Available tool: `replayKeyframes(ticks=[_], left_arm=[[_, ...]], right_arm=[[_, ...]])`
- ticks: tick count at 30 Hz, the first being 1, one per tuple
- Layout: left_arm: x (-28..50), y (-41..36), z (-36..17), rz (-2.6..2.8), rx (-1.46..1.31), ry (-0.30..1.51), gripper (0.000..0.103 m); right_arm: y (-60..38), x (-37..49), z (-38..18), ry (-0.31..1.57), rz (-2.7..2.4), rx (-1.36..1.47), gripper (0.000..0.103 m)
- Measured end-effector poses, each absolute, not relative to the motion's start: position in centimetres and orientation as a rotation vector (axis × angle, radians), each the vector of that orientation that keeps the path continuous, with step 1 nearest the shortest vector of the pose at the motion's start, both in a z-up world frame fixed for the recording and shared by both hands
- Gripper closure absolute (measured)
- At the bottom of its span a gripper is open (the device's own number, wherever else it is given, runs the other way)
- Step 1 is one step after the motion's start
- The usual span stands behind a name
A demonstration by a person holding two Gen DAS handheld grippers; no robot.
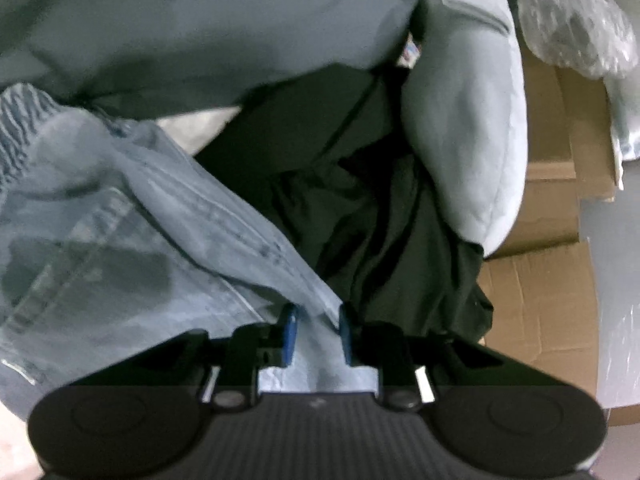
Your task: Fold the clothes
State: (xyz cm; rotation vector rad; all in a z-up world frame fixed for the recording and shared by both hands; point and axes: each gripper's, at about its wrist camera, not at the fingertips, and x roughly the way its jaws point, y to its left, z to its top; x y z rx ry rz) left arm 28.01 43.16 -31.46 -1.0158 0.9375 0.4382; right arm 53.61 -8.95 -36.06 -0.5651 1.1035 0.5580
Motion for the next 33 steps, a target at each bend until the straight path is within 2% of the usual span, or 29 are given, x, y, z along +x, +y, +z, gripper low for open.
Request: replayKeyframes(ticks=[4,15,20,23,24,25,26,27,28,29,31,33], left_arm=[[28.4,42.6,-31.3,0.446,-0.986,0.936,0.093],[27.9,43.0,-29.5,0.436,-0.970,0.872,0.096],[29.7,43.0,-31.4,0.469,-0.963,0.911,0.094],[30.6,42.7,-32.1,0.475,-0.939,0.928,0.087],[30.7,42.5,-32.1,0.476,-0.932,0.930,0.081],[30.8,42.2,-31.9,0.465,-0.922,0.934,0.070],[30.9,41.9,-31.6,0.447,-0.903,0.938,0.064],[31.1,41.5,-31.2,0.429,-0.882,0.942,0.052],[31.1,41.2,-30.7,0.414,-0.865,0.941,0.046],[31.1,40.8,-30.3,0.400,-0.849,0.939,0.045],[31.0,40.1,-29.5,0.365,-0.834,0.933,0.044],[30.8,39.3,-28.7,0.335,-0.809,0.935,0.043]], right_arm=[[-9.0,53.8,-36.1,1.095,0.564,-0.559,0.102],[-9.0,54.5,-33.9,1.033,0.555,-0.543,0.102],[-8.1,56.4,-36.0,1.079,0.533,-0.558,0.102],[-7.2,57.2,-38.1,1.099,0.515,-0.580,0.101],[-7.0,57.3,-38.5,1.109,0.500,-0.588,0.100],[-6.8,57.4,-38.9,1.120,0.485,-0.596,0.092],[-6.6,57.5,-39.3,1.130,0.471,-0.603,0.085],[-6.6,57.4,-39.0,1.129,0.460,-0.595,0.081],[-6.8,57.4,-38.5,1.123,0.451,-0.582,0.074],[-6.9,57.3,-37.8,1.115,0.448,-0.563,0.064],[-7.6,56.9,-36.1,1.096,0.459,-0.512,0.056],[-8.4,56.4,-34.2,1.078,0.463,-0.477,0.056]])
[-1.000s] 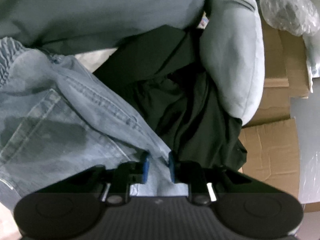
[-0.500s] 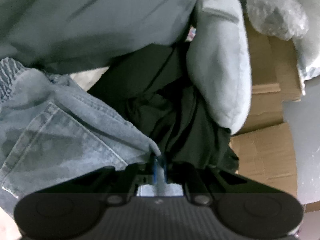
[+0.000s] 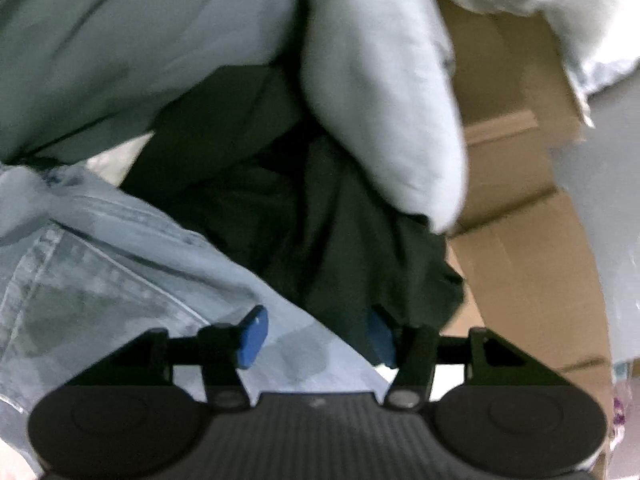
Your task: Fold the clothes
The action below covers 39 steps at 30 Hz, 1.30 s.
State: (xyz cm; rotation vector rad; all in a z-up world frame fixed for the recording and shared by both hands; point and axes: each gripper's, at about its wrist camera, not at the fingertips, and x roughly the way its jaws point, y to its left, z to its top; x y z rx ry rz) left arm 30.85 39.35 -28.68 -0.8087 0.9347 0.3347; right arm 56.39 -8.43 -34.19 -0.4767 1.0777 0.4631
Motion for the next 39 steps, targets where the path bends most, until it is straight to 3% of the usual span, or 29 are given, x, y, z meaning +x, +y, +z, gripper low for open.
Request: replayKeyframes(ticks=[12,14,17,27,39], left_arm=[[28.8,33.8,-22.4,0.188,-0.714,0.974,0.037],[28.3,32.6,-20.8,0.180,-0.685,0.980,0.037],[28.5,31.1,-19.0,0.166,-0.644,0.984,0.035],[31.5,25.0,-16.3,0.144,-0.522,1.010,0.031],[34.5,16.8,-23.7,-0.049,-0.390,1.078,0.030]], right_arm=[[-13.0,49.5,-20.8,1.036,0.426,-0.324,0.055],[-13.2,48.6,-19.5,1.040,0.438,-0.306,0.048],[-14.2,47.3,-18.3,1.005,0.448,-0.271,0.048],[-16.2,45.5,-23.1,0.979,0.500,-0.165,0.048],[-16.6,43.1,-34.0,0.863,0.416,-0.112,0.049]])
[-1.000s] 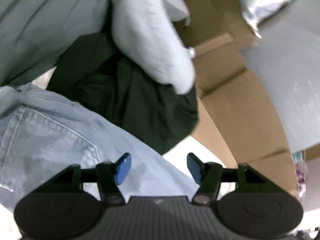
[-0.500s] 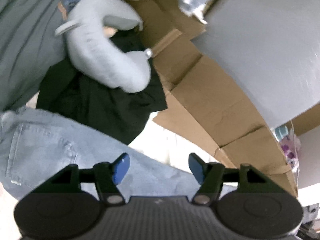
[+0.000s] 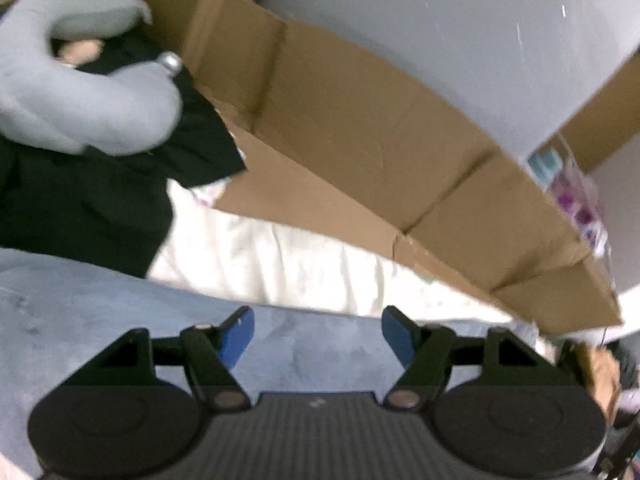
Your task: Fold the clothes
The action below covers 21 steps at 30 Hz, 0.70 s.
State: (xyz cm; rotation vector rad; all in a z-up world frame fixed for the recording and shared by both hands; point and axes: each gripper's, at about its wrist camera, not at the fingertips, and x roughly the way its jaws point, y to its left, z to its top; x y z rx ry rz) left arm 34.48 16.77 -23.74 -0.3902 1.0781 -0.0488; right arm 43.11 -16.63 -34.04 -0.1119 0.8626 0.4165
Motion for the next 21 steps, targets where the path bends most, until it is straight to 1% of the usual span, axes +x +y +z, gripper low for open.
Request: replayKeyframes(ticks=[4,8,14,15,16,17,20,21], left_arm=[[34.5,15.5,-26.9,-0.078,-0.366,1.118,0.030],[33.6,14.3,-28.4,-0.054,-0.223,1.121,0.030],[32.1,13.9,-30.4,-0.109,-0.244,1.139,0.030],[31.9,13.8,-30.7,-0.114,-0.251,1.148,0.030],[31.7,13.7,-31.1,-0.121,-0.263,1.160,0.030],[31.6,13.7,-31.4,-0.130,-0.273,1.170,0.030],[31.1,13.8,-31.9,-0.140,-0.291,1.186,0.030],[30.9,13.8,-32.0,-0.135,-0.296,1.186,0.029]], right_arm=[[-17.2,44.1,-36.0,0.832,0.409,-0.031,0.049],[-16.8,44.5,-37.4,0.816,0.416,0.013,0.050],[-15.6,44.7,-38.7,0.839,0.427,-0.010,0.050],[-15.4,44.8,-39.0,0.847,0.431,-0.029,0.053],[-15.1,44.9,-39.3,0.855,0.434,-0.047,0.063],[-15.2,45.0,-39.4,0.862,0.440,-0.051,0.080],[-15.3,45.2,-39.1,0.861,0.445,-0.081,0.094],[-15.3,45.3,-38.9,0.864,0.446,-0.105,0.094]])
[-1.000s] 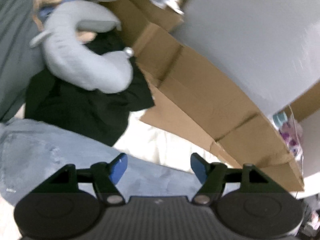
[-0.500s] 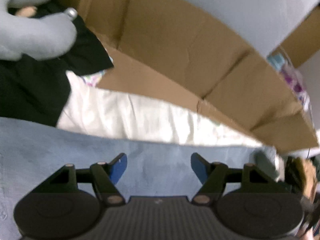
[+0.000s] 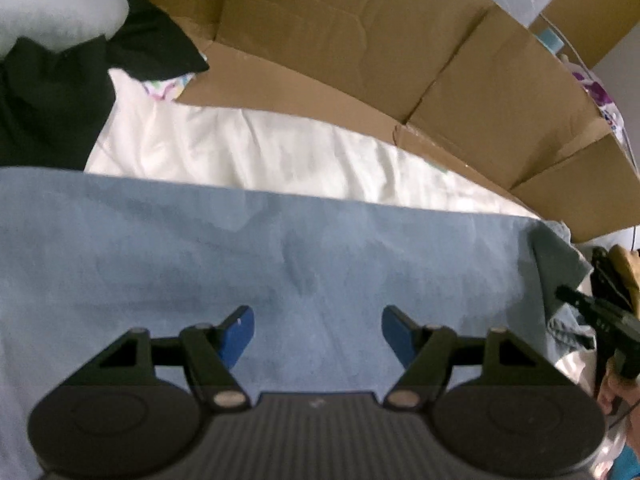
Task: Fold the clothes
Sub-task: 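Pinch the jeans hem edge with the right gripper and lift it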
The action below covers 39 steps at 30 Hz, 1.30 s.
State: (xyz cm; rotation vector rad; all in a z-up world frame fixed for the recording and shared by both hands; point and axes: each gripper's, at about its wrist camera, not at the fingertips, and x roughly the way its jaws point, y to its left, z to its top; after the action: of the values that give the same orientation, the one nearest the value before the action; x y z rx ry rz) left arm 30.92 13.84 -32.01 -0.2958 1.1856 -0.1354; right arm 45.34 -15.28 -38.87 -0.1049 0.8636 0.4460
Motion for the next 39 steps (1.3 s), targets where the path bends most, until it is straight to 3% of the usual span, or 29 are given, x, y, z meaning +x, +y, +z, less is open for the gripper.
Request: replayKeyframes(ticks=[2,10,23,24,25,26,28,33,35,39], left_arm=[[30.8,14.1,-32.2,-0.128,-0.312,1.189,0.029],[30.9,14.7,-33.3,-0.107,-0.332,1.219,0.029],[32.0,13.9,-34.2,-0.107,-0.308,1.243,0.027],[32.1,13.8,-34.2,-0.109,-0.306,1.247,0.027],[32.2,13.7,-34.2,-0.112,-0.303,1.245,0.027],[32.2,13.5,-34.1,-0.115,-0.300,1.242,0.027],[32.2,13.4,-34.1,-0.117,-0.302,1.239,0.027],[32.2,13.0,-34.6,-0.119,-0.314,1.260,0.027],[32.1,12.9,-34.7,-0.123,-0.315,1.265,0.027],[32.0,12.7,-34.7,-0.128,-0.309,1.269,0.027]], right_arm=[[-15.3,45.7,-38.5,0.870,0.447,-0.153,0.098],[-17.4,49.7,-36.7,0.852,0.394,-0.190,0.098],[-19.8,54.9,-38.8,0.908,0.447,-0.160,0.095],[-19.9,55.1,-38.9,0.922,0.448,-0.152,0.093],[-20.1,55.2,-39.0,0.938,0.460,-0.130,0.082],[-20.3,55.3,-39.1,0.953,0.473,-0.107,0.062],[-20.6,55.2,-39.2,0.967,0.495,-0.082,0.054],[-20.8,54.6,-40.4,0.989,0.505,-0.093,0.058],[-21.2,54.7,-40.5,0.987,0.479,-0.072,0.075],[-21.9,54.9,-40.3,0.969,0.441,-0.032,0.094]])
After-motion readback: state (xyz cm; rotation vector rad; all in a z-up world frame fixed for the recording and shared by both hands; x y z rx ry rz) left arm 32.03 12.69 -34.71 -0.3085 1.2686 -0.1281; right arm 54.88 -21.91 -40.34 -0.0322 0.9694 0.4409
